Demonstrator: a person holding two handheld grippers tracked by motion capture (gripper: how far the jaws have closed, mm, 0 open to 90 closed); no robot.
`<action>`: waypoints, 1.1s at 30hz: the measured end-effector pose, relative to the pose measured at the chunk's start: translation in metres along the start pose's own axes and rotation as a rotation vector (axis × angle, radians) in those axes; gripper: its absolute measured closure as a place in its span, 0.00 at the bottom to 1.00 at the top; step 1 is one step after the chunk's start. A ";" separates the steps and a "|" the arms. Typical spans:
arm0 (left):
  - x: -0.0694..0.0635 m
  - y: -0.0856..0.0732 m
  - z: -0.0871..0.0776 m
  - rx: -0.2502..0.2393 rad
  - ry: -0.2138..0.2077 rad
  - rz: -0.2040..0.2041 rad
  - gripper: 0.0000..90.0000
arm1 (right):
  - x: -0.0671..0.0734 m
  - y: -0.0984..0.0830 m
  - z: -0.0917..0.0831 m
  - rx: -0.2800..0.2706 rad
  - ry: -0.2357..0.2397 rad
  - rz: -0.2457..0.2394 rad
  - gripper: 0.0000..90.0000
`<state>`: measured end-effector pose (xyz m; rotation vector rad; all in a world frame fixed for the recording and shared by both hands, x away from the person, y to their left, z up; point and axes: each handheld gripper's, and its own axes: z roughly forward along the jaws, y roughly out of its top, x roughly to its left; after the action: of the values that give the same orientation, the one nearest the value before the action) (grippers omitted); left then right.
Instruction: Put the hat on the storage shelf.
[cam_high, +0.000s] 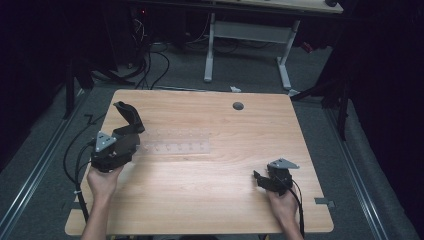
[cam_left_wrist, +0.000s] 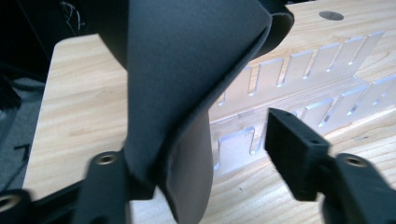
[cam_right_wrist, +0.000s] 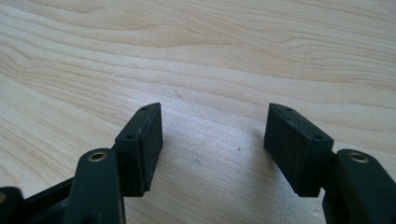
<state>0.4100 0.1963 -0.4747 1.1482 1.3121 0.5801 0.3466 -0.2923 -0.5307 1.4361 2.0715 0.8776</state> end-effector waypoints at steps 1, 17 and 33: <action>0.001 0.000 -0.001 0.002 0.001 -0.009 0.40 | 0.000 0.000 0.000 0.000 0.000 0.000 0.42; -0.010 -0.013 -0.034 0.013 -0.013 -0.054 0.36 | 0.000 0.000 0.000 0.000 0.000 -0.001 0.42; -0.028 -0.023 -0.059 -0.022 -0.039 -0.084 0.38 | 0.000 0.000 0.000 0.000 0.000 -0.001 0.42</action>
<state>0.3426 0.1821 -0.4749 1.0756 1.3109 0.5071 0.3465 -0.2922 -0.5307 1.4358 2.0719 0.8767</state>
